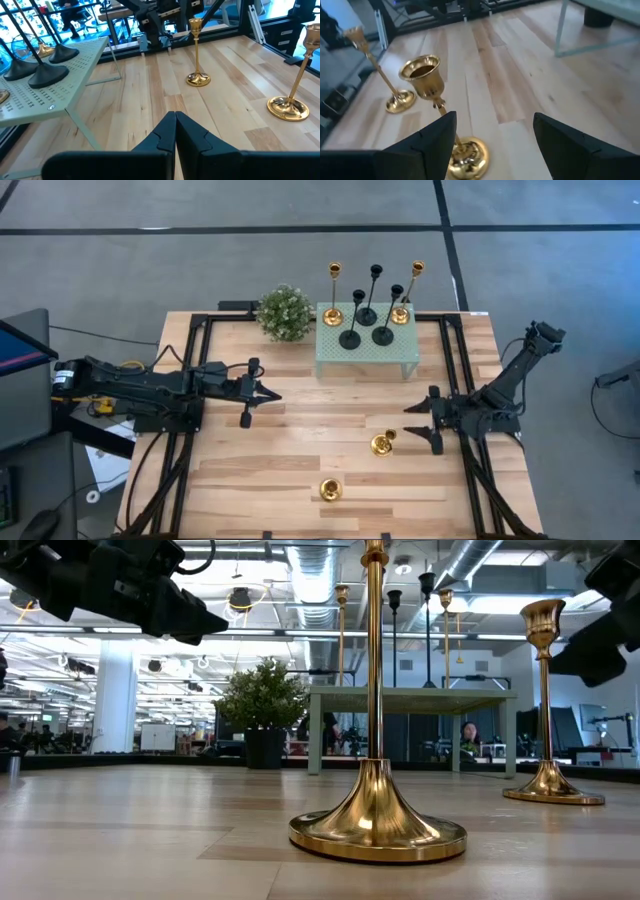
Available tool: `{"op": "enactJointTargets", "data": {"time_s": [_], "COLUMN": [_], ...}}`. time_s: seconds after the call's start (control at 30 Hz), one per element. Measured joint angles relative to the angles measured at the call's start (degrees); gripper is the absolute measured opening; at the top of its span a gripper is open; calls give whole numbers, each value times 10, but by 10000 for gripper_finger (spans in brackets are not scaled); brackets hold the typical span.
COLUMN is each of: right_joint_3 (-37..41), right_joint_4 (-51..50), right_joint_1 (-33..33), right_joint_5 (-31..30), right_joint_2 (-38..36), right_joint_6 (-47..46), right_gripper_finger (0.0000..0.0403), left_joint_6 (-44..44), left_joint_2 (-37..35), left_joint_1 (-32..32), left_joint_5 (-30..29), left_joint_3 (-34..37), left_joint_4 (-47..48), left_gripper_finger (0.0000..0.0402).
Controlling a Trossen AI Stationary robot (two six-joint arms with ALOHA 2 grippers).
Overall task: Pick & Place candle stick holders
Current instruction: Put the gold candle holder on the shelf
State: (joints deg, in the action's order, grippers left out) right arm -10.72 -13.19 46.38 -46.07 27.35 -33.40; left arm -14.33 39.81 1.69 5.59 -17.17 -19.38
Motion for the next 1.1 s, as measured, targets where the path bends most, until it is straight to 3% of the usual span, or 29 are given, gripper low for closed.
{"op": "enactJointTargets", "data": {"time_s": [0.13,0.43,0.6,0.73,1.1], "right_joint_3": [0,0,0,3,26], "right_joint_4": [1,31,14,-43,108], "right_joint_1": [-1,-23,-23,-23,-24], "right_joint_5": [-1,-1,65,76,82], "right_joint_2": [0,0,1,29,145], "right_joint_6": [-56,-72,-50,-79,-52], "right_gripper_finger": [255,255,255,255,255], "left_joint_6": [0,2,2,2,2], "left_joint_2": [0,0,0,0,0], "left_joint_1": [0,0,0,0,0], "left_joint_5": [0,0,0,0,0], "left_joint_3": [0,0,0,0,0], "left_joint_4": [0,0,0,0,-3], "left_gripper_finger": [8,8,8,8,8]}}
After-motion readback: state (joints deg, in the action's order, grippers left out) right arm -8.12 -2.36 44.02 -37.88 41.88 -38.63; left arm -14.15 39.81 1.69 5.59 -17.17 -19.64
